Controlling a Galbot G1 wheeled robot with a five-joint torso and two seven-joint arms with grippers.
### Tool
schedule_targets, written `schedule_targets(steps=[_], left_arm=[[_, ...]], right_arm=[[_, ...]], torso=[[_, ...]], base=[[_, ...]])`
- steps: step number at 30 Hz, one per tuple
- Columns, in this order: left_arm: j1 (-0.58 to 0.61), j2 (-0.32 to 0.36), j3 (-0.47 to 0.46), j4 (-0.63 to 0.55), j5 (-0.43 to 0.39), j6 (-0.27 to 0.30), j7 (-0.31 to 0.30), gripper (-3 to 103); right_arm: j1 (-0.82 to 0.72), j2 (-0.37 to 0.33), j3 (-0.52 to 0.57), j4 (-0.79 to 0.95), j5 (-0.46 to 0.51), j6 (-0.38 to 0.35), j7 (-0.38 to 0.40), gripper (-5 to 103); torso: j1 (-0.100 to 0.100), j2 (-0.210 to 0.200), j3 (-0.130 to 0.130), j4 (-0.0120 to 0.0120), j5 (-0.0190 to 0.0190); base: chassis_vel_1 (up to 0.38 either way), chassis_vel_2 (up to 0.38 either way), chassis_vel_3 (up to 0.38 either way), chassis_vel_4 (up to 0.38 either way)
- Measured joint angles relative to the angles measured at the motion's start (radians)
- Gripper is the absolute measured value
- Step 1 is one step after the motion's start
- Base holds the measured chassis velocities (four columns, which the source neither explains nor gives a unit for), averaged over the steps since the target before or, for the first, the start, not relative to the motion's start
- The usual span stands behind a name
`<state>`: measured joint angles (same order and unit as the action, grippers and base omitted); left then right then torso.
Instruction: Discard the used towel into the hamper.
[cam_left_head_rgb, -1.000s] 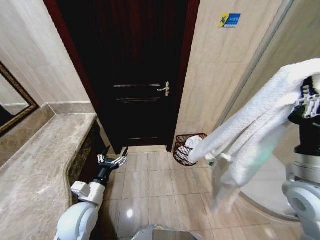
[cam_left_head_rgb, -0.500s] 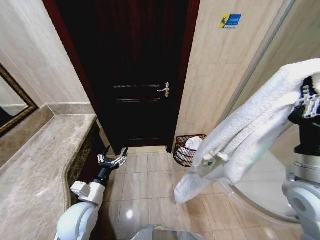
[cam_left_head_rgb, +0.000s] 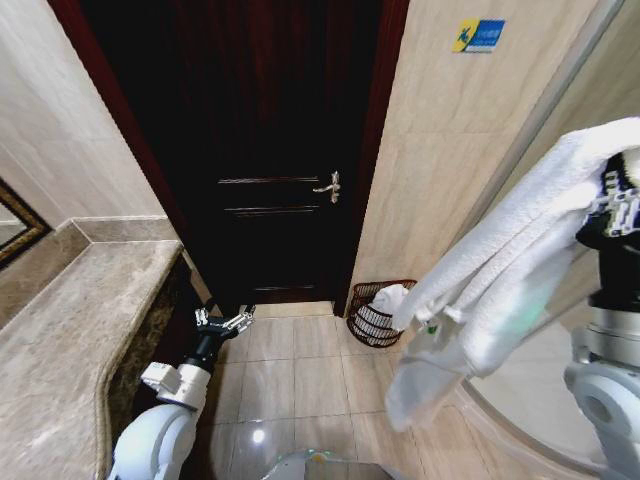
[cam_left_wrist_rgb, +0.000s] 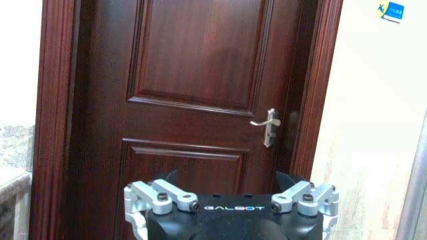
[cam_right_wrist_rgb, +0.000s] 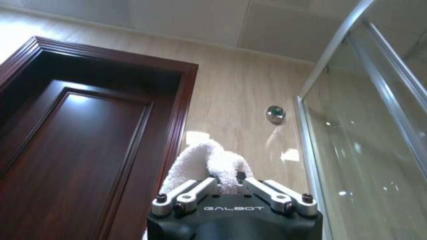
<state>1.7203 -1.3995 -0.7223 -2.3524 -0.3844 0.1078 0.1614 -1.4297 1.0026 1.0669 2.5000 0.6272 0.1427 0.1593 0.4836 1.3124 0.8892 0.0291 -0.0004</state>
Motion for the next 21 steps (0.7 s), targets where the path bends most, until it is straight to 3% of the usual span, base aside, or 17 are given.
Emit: schedule_targets(steps=[21], left_arm=[[0.000, 0.000, 0.000, 0.000, 0.000, 0.000, 0.000, 99]], right_arm=[[0.000, 0.000, 0.000, 0.000, 0.000, 0.000, 0.000, 3]], torso=[[0.000, 0.000, 0.000, 0.0000, 0.0004]], base=[[0.000, 0.000, 0.000, 0.000]])
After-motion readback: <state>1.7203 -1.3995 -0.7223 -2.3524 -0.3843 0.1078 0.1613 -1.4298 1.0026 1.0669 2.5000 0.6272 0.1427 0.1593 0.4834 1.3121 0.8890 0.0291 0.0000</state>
